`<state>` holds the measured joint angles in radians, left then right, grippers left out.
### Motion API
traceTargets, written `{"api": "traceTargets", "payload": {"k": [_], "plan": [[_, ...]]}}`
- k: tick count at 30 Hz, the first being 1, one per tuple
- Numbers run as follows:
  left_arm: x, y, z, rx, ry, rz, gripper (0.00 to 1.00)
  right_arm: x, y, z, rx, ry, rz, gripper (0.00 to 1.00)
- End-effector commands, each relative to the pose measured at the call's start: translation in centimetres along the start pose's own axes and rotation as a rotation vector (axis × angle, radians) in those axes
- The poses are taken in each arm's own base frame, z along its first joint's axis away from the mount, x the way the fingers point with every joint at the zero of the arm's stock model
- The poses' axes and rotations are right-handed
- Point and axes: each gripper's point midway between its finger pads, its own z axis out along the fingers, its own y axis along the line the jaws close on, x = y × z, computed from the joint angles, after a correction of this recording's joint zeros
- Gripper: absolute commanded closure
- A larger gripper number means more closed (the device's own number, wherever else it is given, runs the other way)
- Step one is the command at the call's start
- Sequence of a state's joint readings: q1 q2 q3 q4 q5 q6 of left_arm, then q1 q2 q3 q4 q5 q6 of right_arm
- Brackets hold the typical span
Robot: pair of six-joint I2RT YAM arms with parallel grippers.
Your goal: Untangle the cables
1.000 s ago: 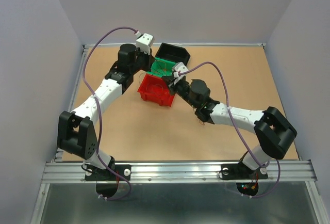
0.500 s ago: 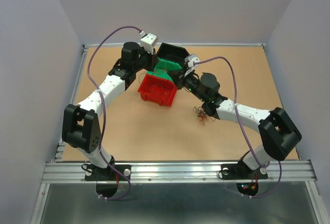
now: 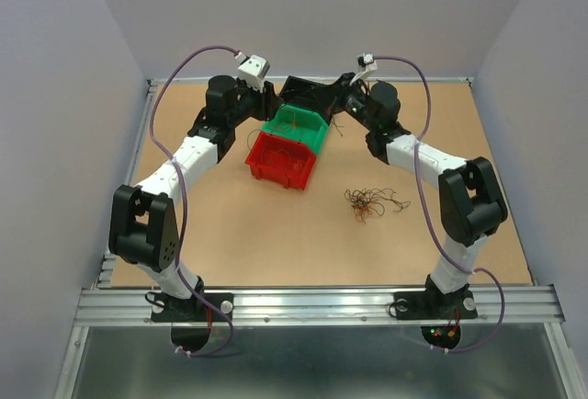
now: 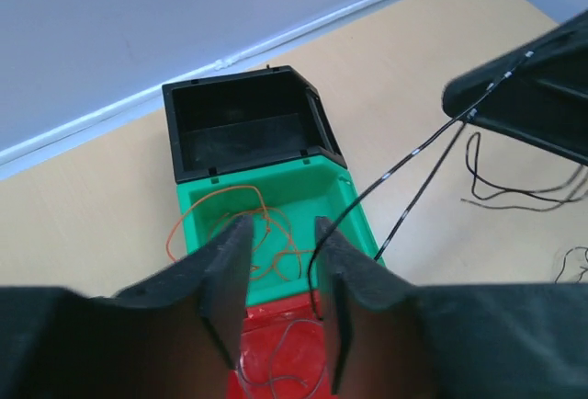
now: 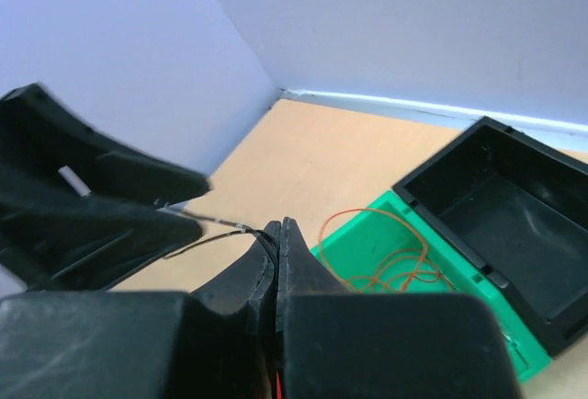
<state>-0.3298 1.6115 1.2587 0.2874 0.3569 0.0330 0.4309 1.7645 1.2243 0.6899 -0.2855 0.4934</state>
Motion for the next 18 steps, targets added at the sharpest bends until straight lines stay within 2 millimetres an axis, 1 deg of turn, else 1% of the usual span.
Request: {"api": "traceTargets", "payload": {"k": [1, 2, 3, 4, 5, 6, 7, 8, 9, 10, 11, 12, 13, 14, 15, 17, 18], "plan": [[-2.1, 3.4, -2.5, -0.117, -0.088, 0.017, 0.43, -4.6, -2.3, 2.4, 0.034, -0.066, 0.021, 0.99], [-2.2, 3.5, -2.6, -0.121, -0.096, 0.018, 0.37, -4.8, -2.7, 3.6, 0.036, -0.053, 0.005, 0.99], [-2.2, 3.7, -2.7, -0.132, -0.096, 0.019, 0.35, -5.1, -2.8, 4.4, 0.028, -0.063, -0.014, 0.99], [-2.2, 4.0, -2.7, -0.146, -0.098, 0.018, 0.30, -4.4, -3.5, 5.0, 0.052, -0.026, -0.014, 1.00], [-2.3, 4.1, -2.8, -0.151, -0.101, 0.022, 0.25, -3.2, -5.1, 5.9, 0.084, -0.005, -0.026, 0.99], [-2.3, 4.3, -2.9, -0.157, -0.102, 0.020, 0.23, -4.5, -5.0, 6.7, 0.078, -0.026, -0.040, 1.00], [-2.2, 4.4, -2.9, -0.162, -0.099, 0.022, 0.22, -4.5, -5.3, 7.1, 0.087, -0.019, -0.043, 0.99], [-2.3, 4.5, -2.9, -0.166, -0.105, 0.025, 0.22, -4.2, -5.8, 7.5, 0.095, -0.014, -0.047, 0.99], [-2.4, 4.6, -3.0, -0.169, -0.108, 0.025, 0.18, -3.2, -6.8, 8.0, 0.108, 0.004, -0.052, 0.99], [-2.4, 4.7, -3.0, -0.172, -0.108, 0.025, 0.17, -3.7, -6.8, 8.5, 0.110, 0.002, -0.065, 1.00], [-2.5, 4.8, -3.1, -0.175, -0.115, 0.027, 0.17, -3.5, -7.1, 8.7, 0.115, 0.010, -0.075, 0.99], [-2.6, 4.9, -3.1, -0.176, -0.119, 0.026, 0.17, -2.7, -8.0, 9.1, 0.129, 0.026, -0.098, 1.00], [-2.6, 5.0, -3.1, -0.178, -0.120, 0.026, 0.17, -3.0, -8.1, 9.5, 0.134, 0.031, -0.113, 0.99], [-2.5, 5.1, -3.2, -0.179, -0.119, 0.026, 0.17, -2.8, -8.4, 9.7, 0.139, 0.038, -0.131, 0.99], [-2.6, 5.0, -3.1, -0.178, -0.120, 0.028, 0.17, -1.9, -9.2, 9.8, 0.141, 0.062, -0.162, 0.99], [-2.4, 5.0, -3.0, -0.175, -0.115, 0.028, 0.17, -0.8, -9.7, 10.0, 0.132, 0.083, -0.183, 0.99], [-2.3, 5.0, -3.0, -0.174, -0.114, 0.028, 0.17, -0.7, -9.8, 10.2, 0.127, 0.087, -0.204, 1.00]]}}
